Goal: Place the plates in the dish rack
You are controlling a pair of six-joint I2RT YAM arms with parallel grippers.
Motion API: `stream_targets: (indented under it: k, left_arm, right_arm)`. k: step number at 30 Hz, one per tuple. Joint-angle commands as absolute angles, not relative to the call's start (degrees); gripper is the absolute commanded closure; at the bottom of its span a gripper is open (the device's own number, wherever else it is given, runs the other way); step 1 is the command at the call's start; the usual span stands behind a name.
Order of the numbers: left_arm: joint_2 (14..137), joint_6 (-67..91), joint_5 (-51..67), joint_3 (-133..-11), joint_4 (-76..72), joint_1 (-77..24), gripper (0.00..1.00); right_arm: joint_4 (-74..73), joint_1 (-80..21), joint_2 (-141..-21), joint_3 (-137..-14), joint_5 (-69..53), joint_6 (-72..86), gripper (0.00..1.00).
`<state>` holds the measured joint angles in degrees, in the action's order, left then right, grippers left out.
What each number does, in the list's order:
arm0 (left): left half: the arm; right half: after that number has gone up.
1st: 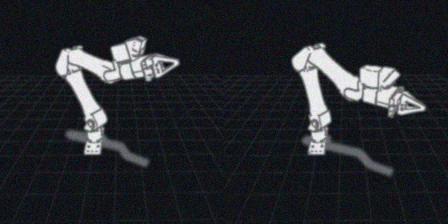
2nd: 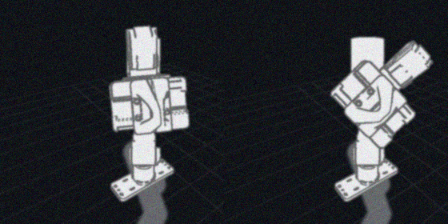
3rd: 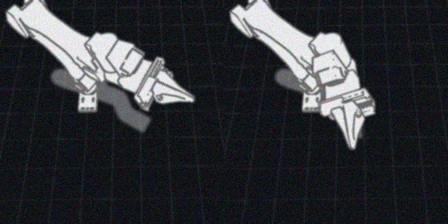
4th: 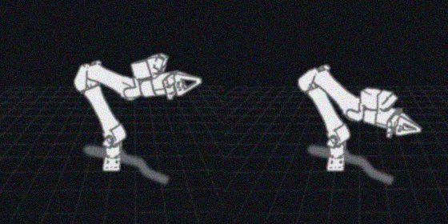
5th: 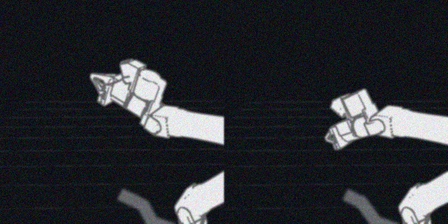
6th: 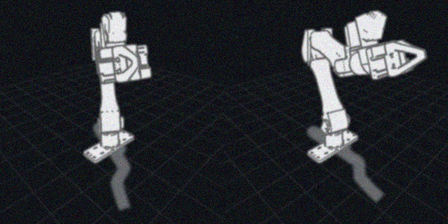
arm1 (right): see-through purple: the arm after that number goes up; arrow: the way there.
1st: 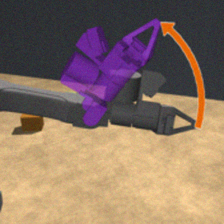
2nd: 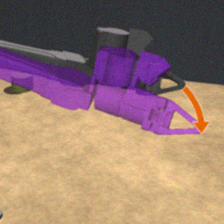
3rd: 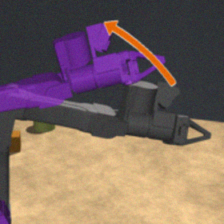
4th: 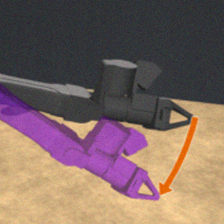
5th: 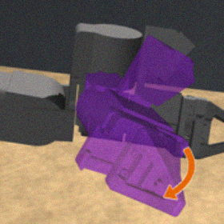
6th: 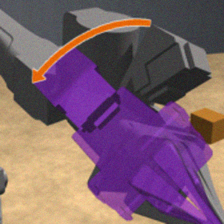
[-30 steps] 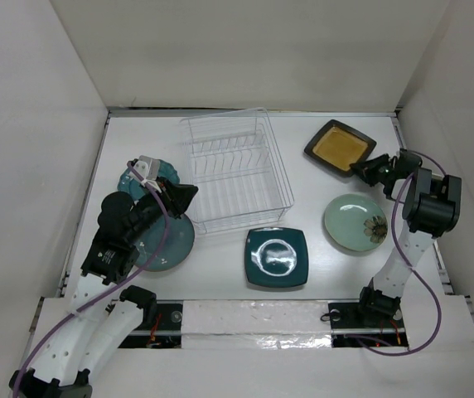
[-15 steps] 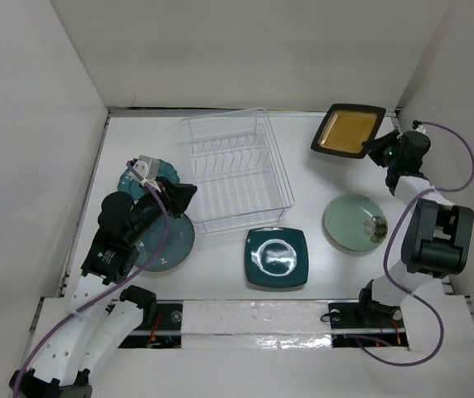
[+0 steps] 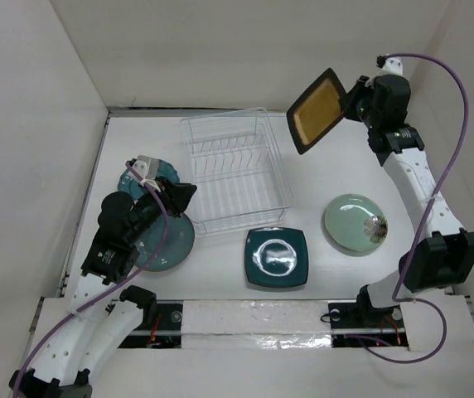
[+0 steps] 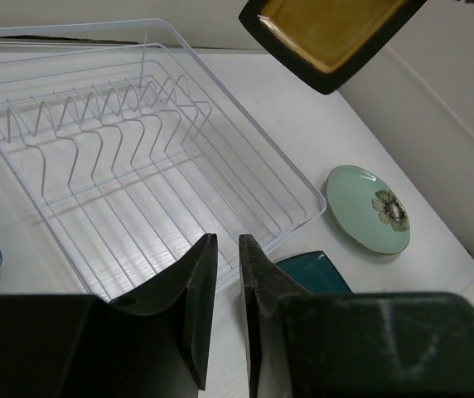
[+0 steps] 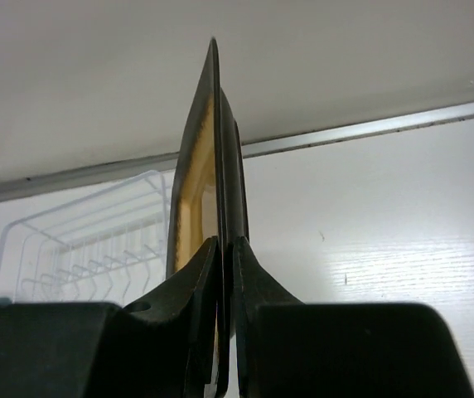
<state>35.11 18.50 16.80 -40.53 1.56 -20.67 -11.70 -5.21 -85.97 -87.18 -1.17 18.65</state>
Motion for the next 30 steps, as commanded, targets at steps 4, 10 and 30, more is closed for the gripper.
stream_targets:
  k: [4,10,30]
  left_arm:
    - [34.10,18.46,15.12,-42.89,-0.26,-21.01,0.84]
    - [33.58,18.54,15.38,-42.80,-0.35,-21.01,0.83]
    - [33.57,18.54,15.91,-42.80,-0.35,-21.01,0.83]
  right_arm:
    - [-20.38,-14.32,-86.92,-102.20,8.25,13.19,1.00]
    - [-21.63,-21.61,-92.19,-109.33,13.71,12.65,1.00]
    - [-3.26,-25.66,-101.25,-110.13,18.63,9.06,1.00]
